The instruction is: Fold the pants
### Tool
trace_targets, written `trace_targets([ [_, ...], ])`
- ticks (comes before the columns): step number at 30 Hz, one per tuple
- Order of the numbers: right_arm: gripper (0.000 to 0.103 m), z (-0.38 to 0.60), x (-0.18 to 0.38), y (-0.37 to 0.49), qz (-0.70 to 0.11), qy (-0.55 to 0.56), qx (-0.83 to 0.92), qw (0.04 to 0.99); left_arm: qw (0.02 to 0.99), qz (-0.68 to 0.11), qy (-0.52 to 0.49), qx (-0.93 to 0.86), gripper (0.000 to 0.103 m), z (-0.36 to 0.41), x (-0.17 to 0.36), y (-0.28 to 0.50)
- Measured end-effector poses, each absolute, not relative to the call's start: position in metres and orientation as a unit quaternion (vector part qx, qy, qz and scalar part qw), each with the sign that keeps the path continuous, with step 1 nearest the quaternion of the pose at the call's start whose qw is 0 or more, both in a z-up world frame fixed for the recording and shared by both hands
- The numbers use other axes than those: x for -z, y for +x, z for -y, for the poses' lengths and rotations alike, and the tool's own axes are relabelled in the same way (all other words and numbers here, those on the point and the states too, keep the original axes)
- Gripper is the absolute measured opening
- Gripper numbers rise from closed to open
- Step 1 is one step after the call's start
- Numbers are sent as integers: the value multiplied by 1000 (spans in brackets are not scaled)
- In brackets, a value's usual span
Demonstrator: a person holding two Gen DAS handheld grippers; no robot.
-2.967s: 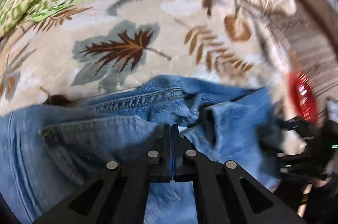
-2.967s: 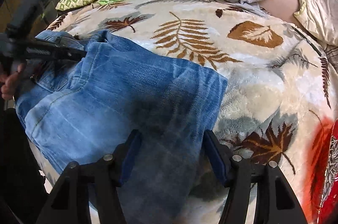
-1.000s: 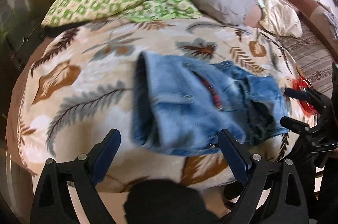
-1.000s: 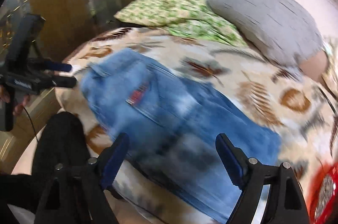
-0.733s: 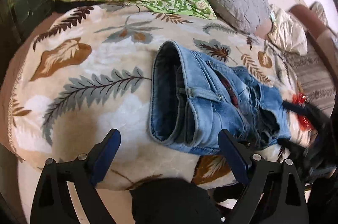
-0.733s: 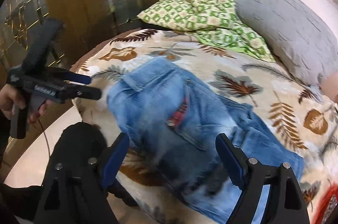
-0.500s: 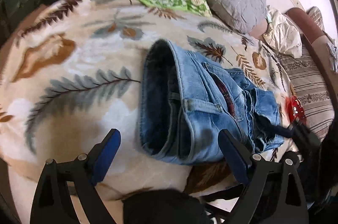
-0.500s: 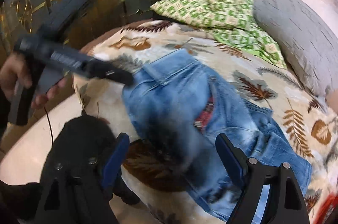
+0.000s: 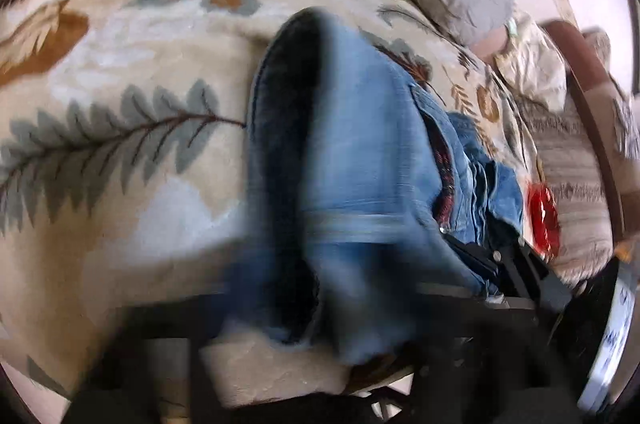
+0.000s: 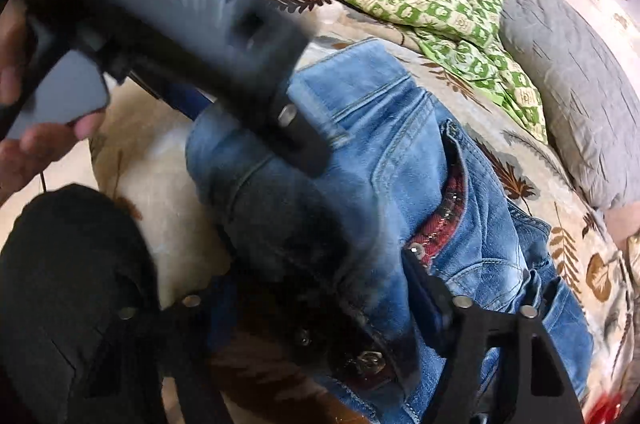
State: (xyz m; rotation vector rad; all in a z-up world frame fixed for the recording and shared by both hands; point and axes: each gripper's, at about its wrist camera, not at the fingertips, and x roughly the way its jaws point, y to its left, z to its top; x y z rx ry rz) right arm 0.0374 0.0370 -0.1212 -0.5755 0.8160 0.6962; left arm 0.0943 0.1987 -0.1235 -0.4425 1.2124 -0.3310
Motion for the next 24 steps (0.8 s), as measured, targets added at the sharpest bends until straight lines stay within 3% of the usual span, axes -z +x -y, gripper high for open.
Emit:
trace_targets([
  [7, 43, -11, 97, 46, -383, -197, -329, 841, 821, -502, -196, 191, 11, -184, 67, 85],
  [12, 35, 36, 60, 40, -360, -123, -321, 867, 840, -456, -159, 248, 11, -132, 9, 78],
  [17, 30, 117, 33, 27, -347, -30, -287, 892, 826, -432, -100, 348, 9, -24, -31, 78],
  [20, 30, 172, 33, 20, -349, 19, -248, 904, 797, -450, -69, 397, 9, 51, -20, 90],
  [24, 30, 246, 80, 29, -431, 117, -180, 876, 741, -539, -58, 397, 9, 130, 57, 129],
])
